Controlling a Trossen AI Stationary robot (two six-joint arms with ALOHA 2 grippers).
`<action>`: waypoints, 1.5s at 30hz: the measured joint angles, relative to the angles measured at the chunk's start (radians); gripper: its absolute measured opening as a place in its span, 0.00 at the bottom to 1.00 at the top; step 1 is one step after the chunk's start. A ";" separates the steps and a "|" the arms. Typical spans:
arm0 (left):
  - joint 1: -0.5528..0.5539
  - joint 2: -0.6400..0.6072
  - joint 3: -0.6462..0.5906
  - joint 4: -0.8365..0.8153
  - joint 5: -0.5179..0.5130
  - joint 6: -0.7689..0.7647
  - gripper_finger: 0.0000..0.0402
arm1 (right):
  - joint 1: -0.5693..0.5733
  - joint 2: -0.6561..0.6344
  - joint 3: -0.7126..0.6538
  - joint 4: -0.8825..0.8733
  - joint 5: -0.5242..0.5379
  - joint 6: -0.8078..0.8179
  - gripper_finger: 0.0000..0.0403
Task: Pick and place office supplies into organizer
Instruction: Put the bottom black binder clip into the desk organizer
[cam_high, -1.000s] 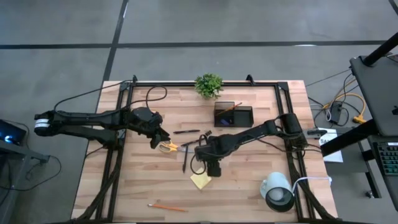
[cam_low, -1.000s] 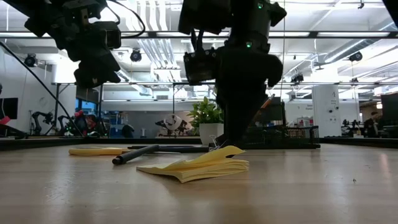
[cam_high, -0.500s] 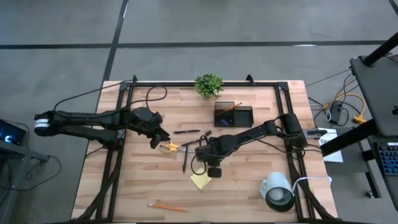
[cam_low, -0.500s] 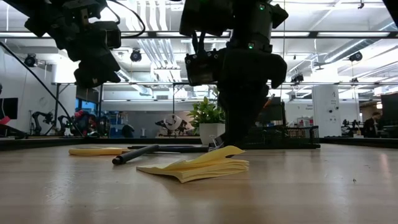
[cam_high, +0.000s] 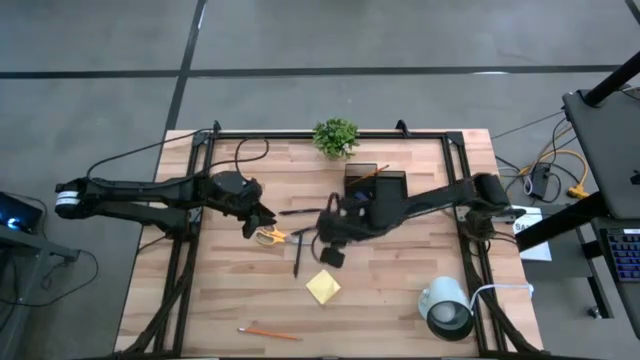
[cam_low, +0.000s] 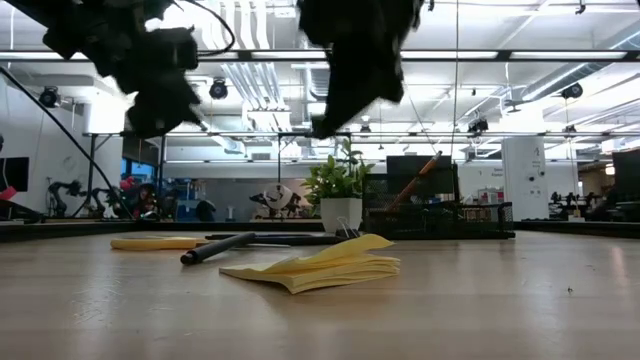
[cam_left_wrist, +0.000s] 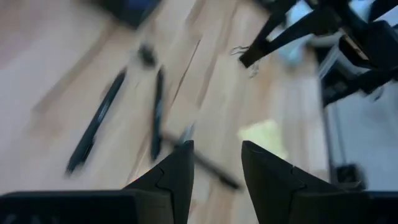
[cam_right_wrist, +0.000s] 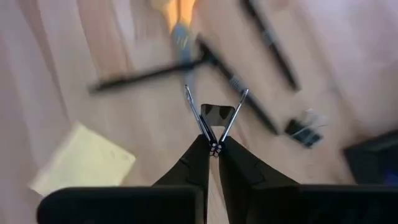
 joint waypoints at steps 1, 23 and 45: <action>0.000 0.000 0.000 0.044 0.000 0.000 0.29 | -0.007 -0.022 0.000 0.000 0.001 0.018 0.03; 0.041 0.326 0.120 0.651 0.132 0.057 0.29 | -0.049 -0.210 -0.011 0.049 0.093 0.025 0.03; 0.039 0.473 0.197 0.655 0.124 0.211 0.14 | -0.050 -0.209 -0.012 0.050 0.094 0.008 0.03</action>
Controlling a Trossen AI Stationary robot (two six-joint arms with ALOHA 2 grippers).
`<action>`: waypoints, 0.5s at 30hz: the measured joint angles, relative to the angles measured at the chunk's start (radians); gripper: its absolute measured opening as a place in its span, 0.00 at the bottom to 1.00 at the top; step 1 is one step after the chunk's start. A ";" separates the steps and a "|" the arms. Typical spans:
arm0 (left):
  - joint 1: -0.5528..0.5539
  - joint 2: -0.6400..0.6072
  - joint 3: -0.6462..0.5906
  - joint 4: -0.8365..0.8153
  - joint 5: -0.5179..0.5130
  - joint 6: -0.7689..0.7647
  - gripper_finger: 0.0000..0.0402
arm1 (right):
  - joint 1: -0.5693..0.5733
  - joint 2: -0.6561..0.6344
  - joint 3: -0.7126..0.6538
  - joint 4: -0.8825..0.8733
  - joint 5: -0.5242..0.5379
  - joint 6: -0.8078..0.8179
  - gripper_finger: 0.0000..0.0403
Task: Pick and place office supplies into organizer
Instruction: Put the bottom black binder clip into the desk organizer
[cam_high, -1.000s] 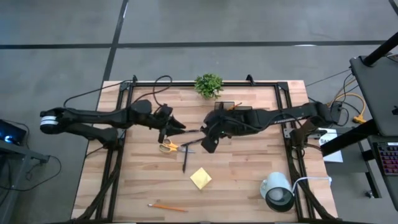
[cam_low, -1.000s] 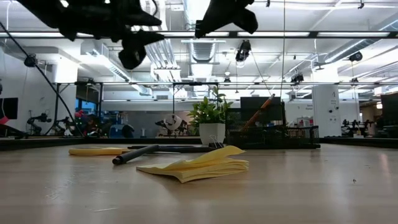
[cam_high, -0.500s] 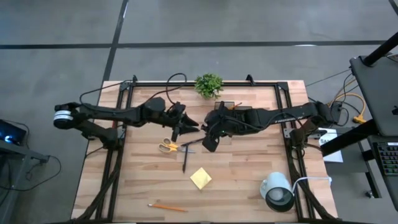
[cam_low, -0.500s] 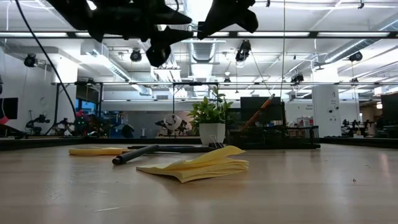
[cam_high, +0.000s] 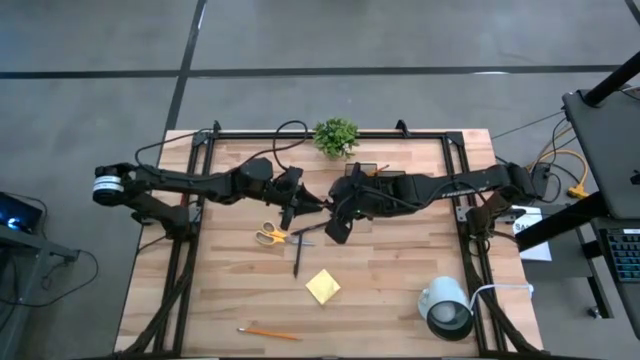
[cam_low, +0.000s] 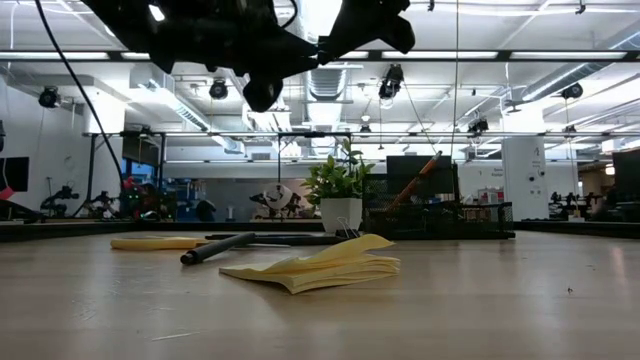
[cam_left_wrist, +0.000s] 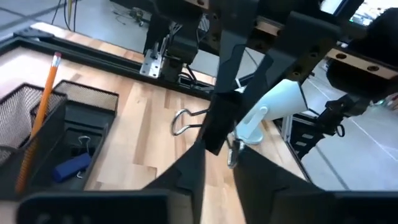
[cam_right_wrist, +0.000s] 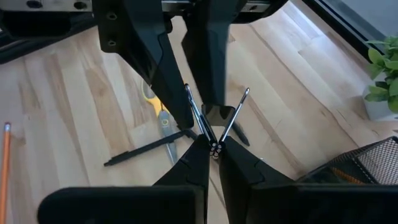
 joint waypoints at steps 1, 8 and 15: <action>0.000 0.000 0.004 -0.001 0.000 0.007 0.11 | 0.000 0.000 0.000 0.001 0.000 0.000 0.03; 0.001 -0.001 0.025 -0.011 -0.013 0.056 0.00 | -0.001 0.000 0.002 -0.048 0.003 0.064 0.03; 0.003 -0.005 0.068 -0.062 -0.032 0.135 0.00 | 0.018 0.005 -0.002 -0.405 -0.005 0.234 0.06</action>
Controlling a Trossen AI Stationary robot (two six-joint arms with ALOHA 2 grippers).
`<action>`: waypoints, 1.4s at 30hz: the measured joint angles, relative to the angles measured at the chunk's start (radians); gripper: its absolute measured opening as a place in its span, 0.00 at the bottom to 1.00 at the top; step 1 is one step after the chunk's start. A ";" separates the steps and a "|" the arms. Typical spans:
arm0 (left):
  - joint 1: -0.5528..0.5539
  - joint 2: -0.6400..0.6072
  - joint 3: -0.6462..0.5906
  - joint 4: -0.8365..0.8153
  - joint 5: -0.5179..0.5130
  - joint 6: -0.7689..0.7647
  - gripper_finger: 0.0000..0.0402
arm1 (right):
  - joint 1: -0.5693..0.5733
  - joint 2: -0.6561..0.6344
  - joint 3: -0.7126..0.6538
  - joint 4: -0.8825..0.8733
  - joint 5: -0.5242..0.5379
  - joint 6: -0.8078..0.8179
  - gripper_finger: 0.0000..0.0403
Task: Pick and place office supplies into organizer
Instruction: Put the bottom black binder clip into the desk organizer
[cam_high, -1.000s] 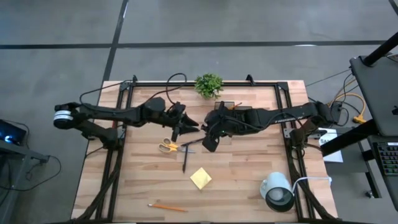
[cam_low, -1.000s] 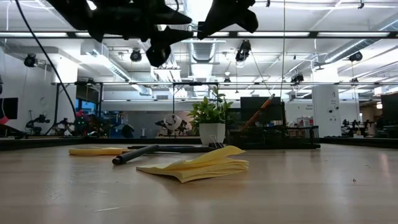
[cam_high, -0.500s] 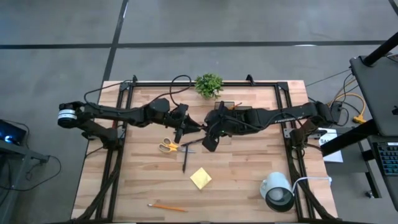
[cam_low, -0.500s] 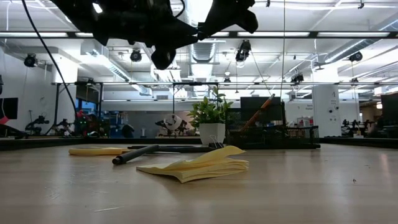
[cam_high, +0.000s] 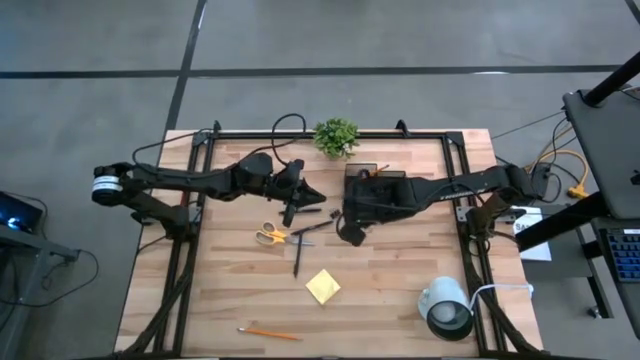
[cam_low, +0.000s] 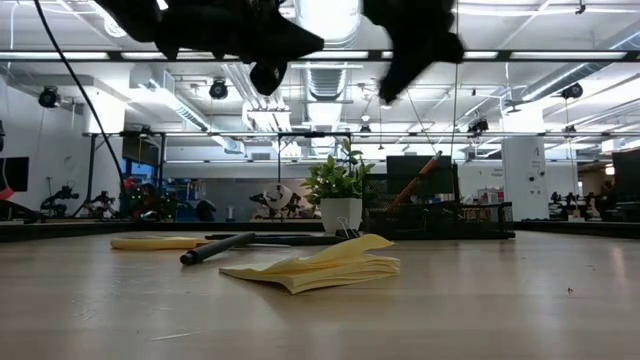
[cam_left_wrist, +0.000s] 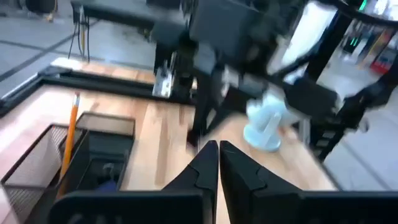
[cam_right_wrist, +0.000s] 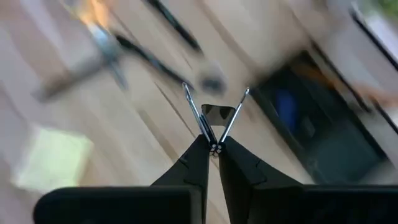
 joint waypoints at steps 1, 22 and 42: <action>0.000 0.001 0.008 -0.029 0.000 0.020 0.00 | 0.002 -0.002 0.000 -0.051 0.001 0.025 0.07; -0.008 0.165 0.033 -0.246 -0.018 0.068 0.00 | 0.041 -0.008 -0.070 -0.040 -0.007 -0.116 0.05; -0.019 -0.048 -0.218 -0.331 -0.069 0.015 0.00 | -0.071 0.185 -0.204 0.127 -0.050 -1.102 0.43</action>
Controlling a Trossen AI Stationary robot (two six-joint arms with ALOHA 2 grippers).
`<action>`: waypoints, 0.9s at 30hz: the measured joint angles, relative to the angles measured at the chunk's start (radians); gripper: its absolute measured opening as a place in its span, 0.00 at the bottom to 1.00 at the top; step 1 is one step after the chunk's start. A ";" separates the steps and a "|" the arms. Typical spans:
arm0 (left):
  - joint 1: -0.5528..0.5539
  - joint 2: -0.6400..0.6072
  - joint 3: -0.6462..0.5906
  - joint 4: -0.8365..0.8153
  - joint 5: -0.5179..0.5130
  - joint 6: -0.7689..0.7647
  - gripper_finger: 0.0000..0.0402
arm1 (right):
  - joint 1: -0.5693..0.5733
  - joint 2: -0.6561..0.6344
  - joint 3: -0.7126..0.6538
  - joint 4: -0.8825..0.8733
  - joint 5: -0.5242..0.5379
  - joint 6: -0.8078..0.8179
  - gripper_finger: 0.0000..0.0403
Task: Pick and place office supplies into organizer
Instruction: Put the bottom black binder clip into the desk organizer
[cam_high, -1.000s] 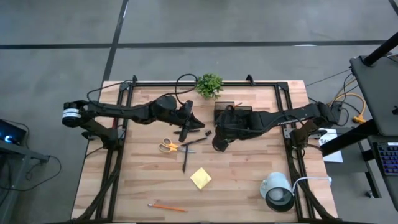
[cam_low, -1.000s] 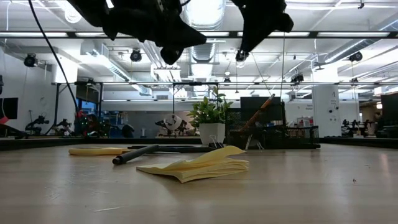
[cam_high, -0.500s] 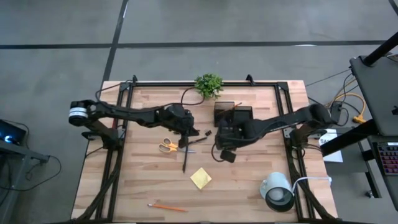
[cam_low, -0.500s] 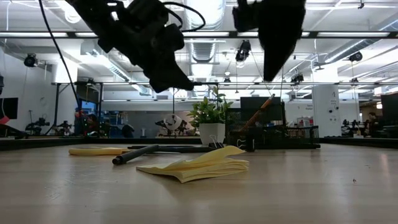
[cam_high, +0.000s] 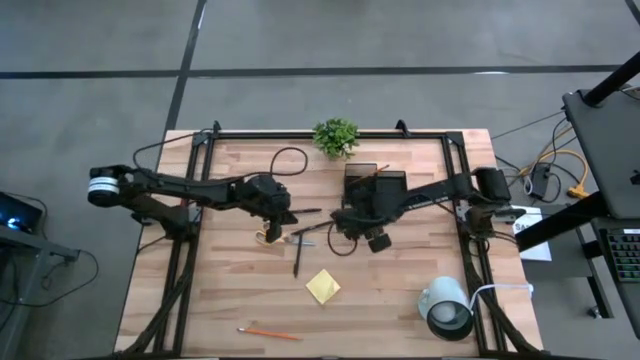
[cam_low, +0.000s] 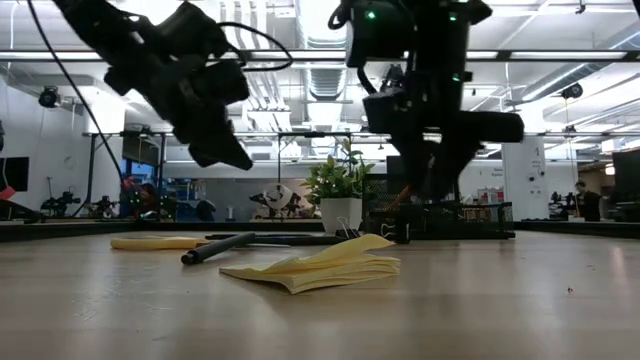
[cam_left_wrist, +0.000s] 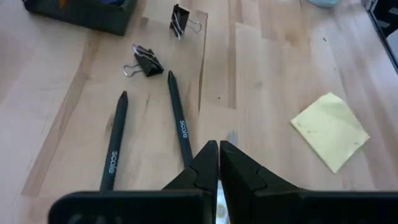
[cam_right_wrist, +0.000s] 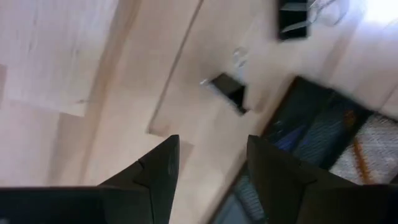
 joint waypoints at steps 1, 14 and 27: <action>0.000 -0.018 -0.015 0.006 -0.001 -0.001 0.00 | -0.015 -0.001 0.011 0.001 -0.005 -0.029 0.43; 0.001 -0.145 -0.076 0.025 -0.008 -0.088 0.00 | -0.135 0.021 0.038 0.052 -0.227 -0.155 0.47; 0.001 -0.154 -0.076 0.025 -0.012 -0.209 0.00 | -0.134 0.153 0.043 0.076 -0.180 -0.209 0.38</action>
